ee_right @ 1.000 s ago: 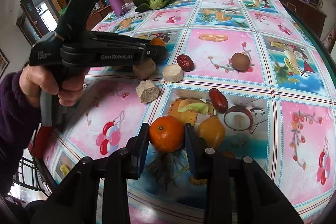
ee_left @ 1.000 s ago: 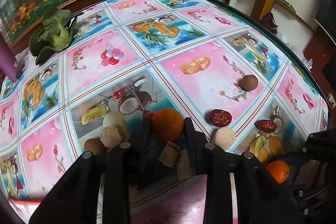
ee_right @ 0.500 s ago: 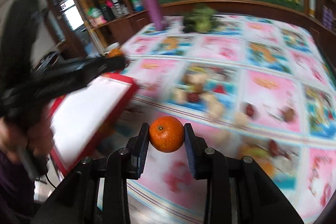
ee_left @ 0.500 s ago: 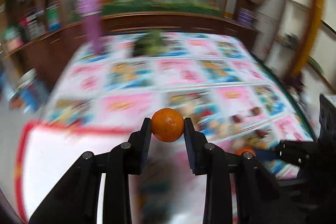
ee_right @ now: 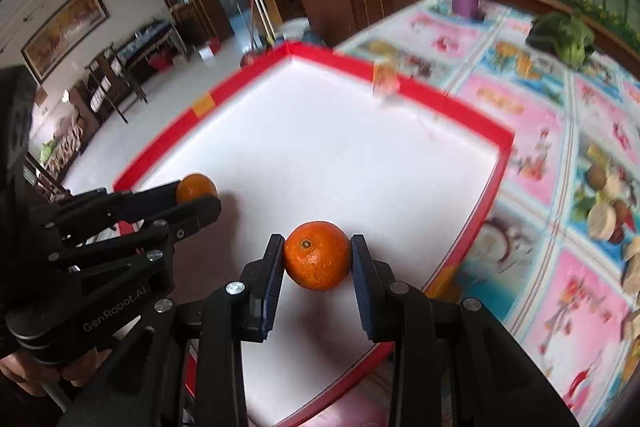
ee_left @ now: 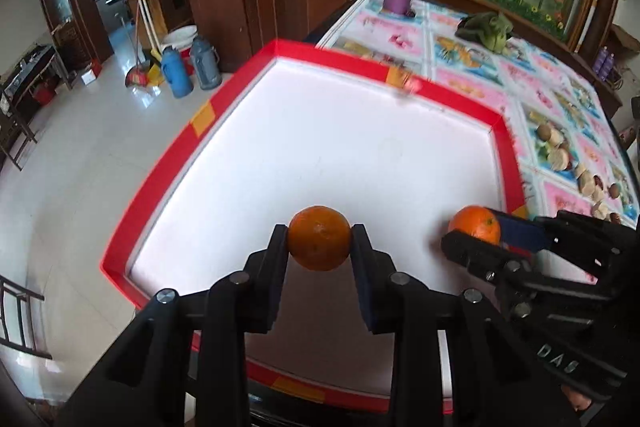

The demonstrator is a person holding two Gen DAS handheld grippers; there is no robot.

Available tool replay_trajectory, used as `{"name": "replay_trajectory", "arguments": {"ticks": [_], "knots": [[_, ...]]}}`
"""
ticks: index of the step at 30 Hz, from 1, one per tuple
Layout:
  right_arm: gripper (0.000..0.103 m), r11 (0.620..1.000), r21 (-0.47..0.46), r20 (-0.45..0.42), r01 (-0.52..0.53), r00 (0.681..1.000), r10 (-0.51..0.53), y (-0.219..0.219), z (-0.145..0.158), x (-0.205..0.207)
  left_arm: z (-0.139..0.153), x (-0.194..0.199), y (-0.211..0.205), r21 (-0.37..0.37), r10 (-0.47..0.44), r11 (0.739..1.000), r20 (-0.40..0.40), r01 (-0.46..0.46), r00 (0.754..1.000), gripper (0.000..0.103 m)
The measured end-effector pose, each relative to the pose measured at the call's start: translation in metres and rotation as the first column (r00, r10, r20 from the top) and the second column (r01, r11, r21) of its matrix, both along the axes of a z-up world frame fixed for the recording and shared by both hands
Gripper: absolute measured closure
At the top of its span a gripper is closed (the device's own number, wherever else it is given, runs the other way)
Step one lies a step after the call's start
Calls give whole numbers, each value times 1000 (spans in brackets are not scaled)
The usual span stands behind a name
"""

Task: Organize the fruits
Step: 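Carry both oranges over the red-rimmed tray and open both tools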

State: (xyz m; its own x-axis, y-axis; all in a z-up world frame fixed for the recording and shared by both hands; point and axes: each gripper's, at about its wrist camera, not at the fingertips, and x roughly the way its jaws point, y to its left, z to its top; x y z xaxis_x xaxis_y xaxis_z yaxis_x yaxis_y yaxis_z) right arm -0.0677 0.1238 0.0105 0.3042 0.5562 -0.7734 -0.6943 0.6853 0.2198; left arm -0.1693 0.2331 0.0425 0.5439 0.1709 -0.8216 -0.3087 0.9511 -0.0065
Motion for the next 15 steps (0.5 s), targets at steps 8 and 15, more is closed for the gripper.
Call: {"name": "replay_trajectory", "arguments": {"ticks": [8, 15], "knots": [[64, 999, -29, 12, 15, 1000, -15, -16, 8, -5, 6, -2, -11, 61, 29, 998, 2, -30, 1000, 40], [56, 987, 55, 192, 149, 969, -157, -93, 48, -13, 45, 1, -61, 127, -58, 991, 106, 44, 993, 17]]}}
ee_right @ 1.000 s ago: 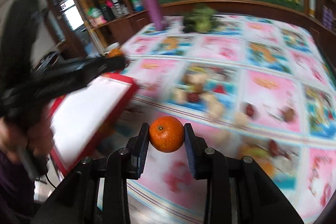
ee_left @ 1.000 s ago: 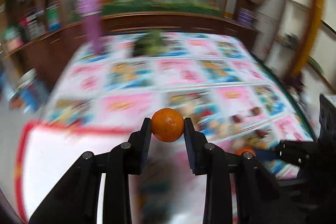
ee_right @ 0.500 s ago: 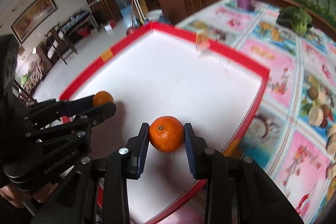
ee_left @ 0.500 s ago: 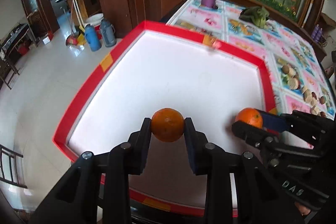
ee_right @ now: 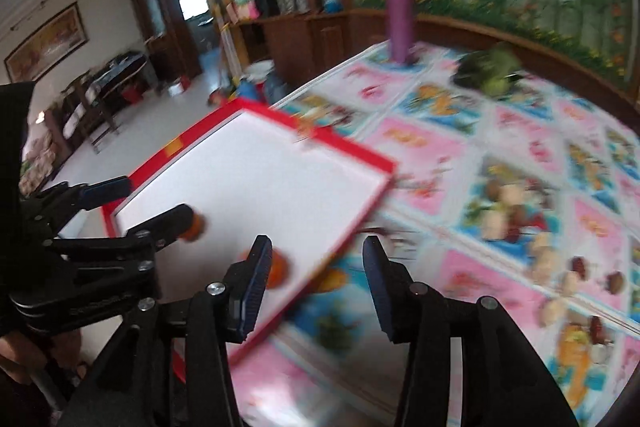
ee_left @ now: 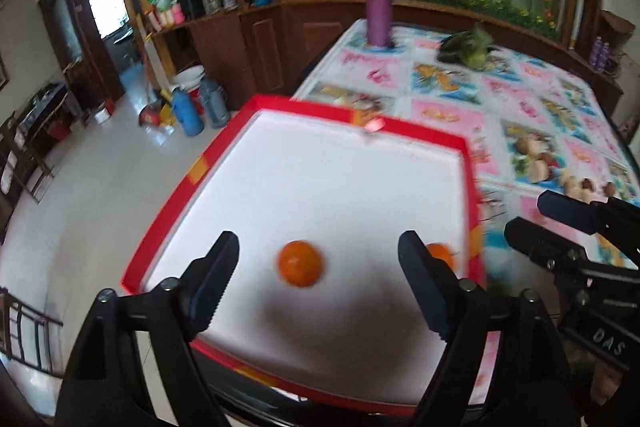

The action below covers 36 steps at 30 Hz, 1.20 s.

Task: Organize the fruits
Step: 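Carry both oranges over the red-rimmed tray and open both tools, then grasp a red date with the right tool while the left tool grasps a beige cube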

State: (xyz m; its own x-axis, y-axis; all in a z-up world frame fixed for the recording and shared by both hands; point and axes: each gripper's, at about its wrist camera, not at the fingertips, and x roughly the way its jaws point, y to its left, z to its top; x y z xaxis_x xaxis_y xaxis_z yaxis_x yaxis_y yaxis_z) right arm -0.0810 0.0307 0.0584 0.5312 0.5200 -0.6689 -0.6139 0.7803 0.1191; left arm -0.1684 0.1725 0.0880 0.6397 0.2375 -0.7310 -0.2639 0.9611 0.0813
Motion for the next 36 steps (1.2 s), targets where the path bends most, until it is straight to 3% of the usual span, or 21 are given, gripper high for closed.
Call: {"name": "replay_trajectory", "arguments": {"ticks": [5, 9, 15, 22, 24, 28, 32, 34, 36], "knots": [[56, 986, -12, 63, 168, 984, -167, -85, 4, -1, -1, 21, -75, 5, -221, 975, -10, 221, 975, 13], [56, 953, -72, 112, 293, 952, -284, -145, -2, -4, -14, 43, -128, 6, -322, 946, -51, 323, 945, 13], [56, 907, -133, 74, 400, 917, -393, -210, -26, 11, -34, 69, -191, -50, -462, 887, -100, 459, 881, 13], [57, 912, -141, 3, 385, 921, -388, -217, -48, 37, -43, 92, -216, -115, -512, 858, -135, 500, 848, 25], [68, 910, -157, -4, 384, 921, -389, -213, -51, 40, -44, 96, -221, -121, -525, 851, -141, 511, 840, 28], [80, 915, -169, -45, 366, 925, -378, -210, -60, 50, -49, 107, -231, -146, -559, 829, -153, 540, 815, 39], [85, 913, -166, -45, 372, 922, -384, -211, -63, 51, -56, 114, -238, -180, -592, 804, -164, 566, 789, 40], [87, 913, -161, -44, 375, 921, -386, -213, -63, 50, -58, 118, -241, -199, -605, 794, -170, 574, 778, 50], [87, 913, -154, -48, 377, 921, -388, -213, -62, 52, -61, 122, -245, -205, -611, 790, -175, 579, 772, 52]]}}
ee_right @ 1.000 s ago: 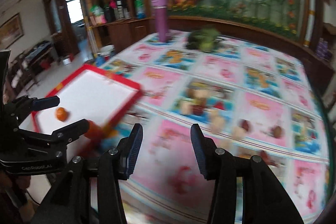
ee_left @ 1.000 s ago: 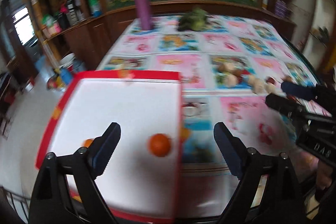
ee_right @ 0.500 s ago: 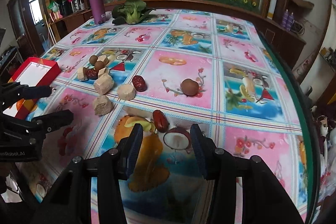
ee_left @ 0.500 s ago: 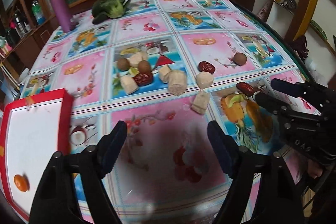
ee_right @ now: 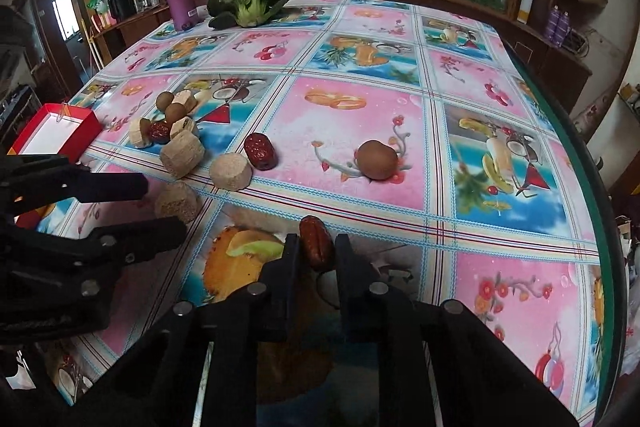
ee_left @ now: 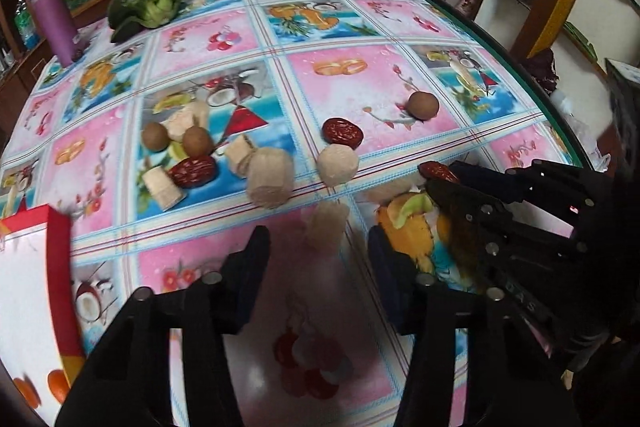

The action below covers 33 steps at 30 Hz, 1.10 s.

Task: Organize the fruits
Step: 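Grasp a red date with the right tool while the left tool grasps a beige cube, then lower the date and cube into the tray and open both tools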

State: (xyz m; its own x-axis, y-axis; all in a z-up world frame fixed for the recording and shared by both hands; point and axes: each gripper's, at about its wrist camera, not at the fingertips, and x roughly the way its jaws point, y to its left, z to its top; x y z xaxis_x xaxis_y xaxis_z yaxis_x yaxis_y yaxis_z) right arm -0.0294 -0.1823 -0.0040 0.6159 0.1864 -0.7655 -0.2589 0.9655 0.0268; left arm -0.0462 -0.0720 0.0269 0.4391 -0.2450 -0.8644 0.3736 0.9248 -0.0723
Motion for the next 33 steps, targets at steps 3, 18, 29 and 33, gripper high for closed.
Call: {"name": "replay_trajectory", "arguments": {"ticks": [3, 18, 29, 33], "knots": [[88, 1000, 12, -2, 7, 1000, -7, -1, 1, 0, -6, 6, -2, -20, -5, 1000, -23, 5, 1000, 64], [88, 995, 102, 9, 0, 1000, -1, 11, 25, -15, 19, -15, 31, -78, 80, 994, 65, -75, 995, 82], [88, 929, 265, 46, -257, 966, 254, 134, 65, -25, 66, -82, 184, -77, 410, 912, 211, -403, 887, 82], [88, 905, 261, 34, -335, 940, 338, 201, 65, -20, 63, -87, 247, -63, 538, 841, 200, -537, 819, 82]]}}
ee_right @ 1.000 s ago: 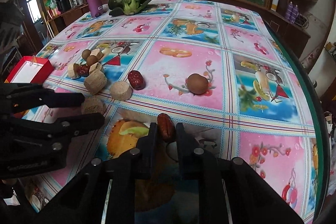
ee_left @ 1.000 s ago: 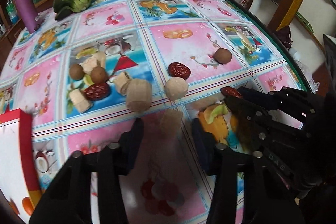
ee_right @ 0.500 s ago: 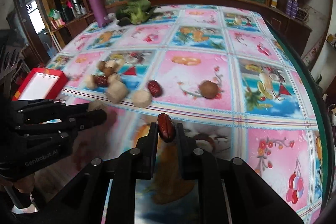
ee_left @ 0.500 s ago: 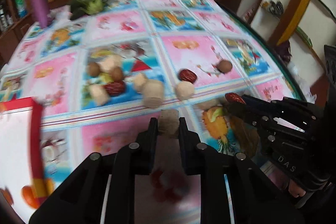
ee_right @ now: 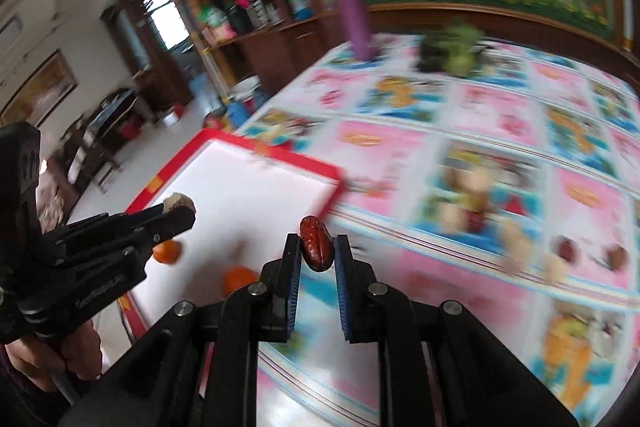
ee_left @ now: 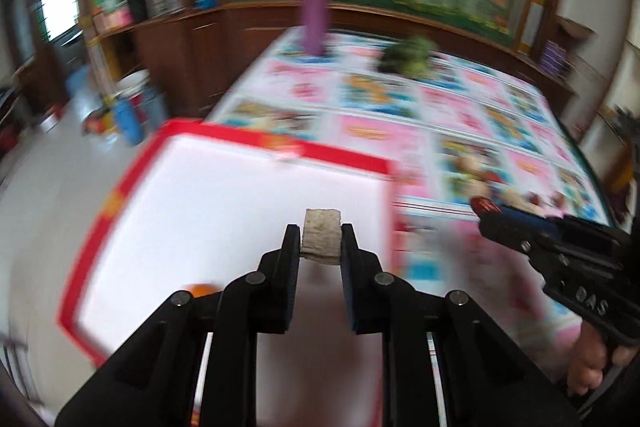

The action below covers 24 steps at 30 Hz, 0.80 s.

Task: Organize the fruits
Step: 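Lower the date and cube into the tray and open both tools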

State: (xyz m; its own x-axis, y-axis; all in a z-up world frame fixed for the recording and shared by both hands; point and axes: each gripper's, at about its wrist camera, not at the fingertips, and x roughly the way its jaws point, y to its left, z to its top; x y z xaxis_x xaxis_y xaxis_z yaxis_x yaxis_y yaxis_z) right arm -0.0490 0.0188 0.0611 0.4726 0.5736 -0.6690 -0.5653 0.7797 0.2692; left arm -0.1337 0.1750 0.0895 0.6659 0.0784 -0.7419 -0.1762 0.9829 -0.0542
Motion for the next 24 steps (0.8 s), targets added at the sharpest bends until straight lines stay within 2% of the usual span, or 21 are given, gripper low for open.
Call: {"name": "replay_trajectory", "arguments": {"ticks": [4, 8, 14, 21, 22, 24], "knots": [[88, 996, -27, -25, -81, 996, 81, 62, -4, 5, -13, 2, 60, 2, 137, 991, -41, -137, 990, 82], [88, 988, -84, -37, -127, 992, 124, 107, -13, 8, -34, 6, 100, -43, 211, 976, -102, -216, 972, 82], [88, 976, -165, -91, -140, 988, 126, 139, -33, 16, -48, 12, 113, -56, 226, 970, -150, -236, 963, 82], [87, 973, -205, -132, -105, 988, 79, 139, -44, 22, -54, 19, 106, 16, 237, 971, -165, -238, 957, 79], [84, 973, -204, -136, -108, 987, 81, 138, -43, 21, -54, 19, 104, 32, 247, 969, -168, -245, 954, 75], [64, 973, -209, -122, -98, 990, 73, 134, -37, 17, -49, 13, 99, 61, 254, 967, -146, -247, 956, 72]]}}
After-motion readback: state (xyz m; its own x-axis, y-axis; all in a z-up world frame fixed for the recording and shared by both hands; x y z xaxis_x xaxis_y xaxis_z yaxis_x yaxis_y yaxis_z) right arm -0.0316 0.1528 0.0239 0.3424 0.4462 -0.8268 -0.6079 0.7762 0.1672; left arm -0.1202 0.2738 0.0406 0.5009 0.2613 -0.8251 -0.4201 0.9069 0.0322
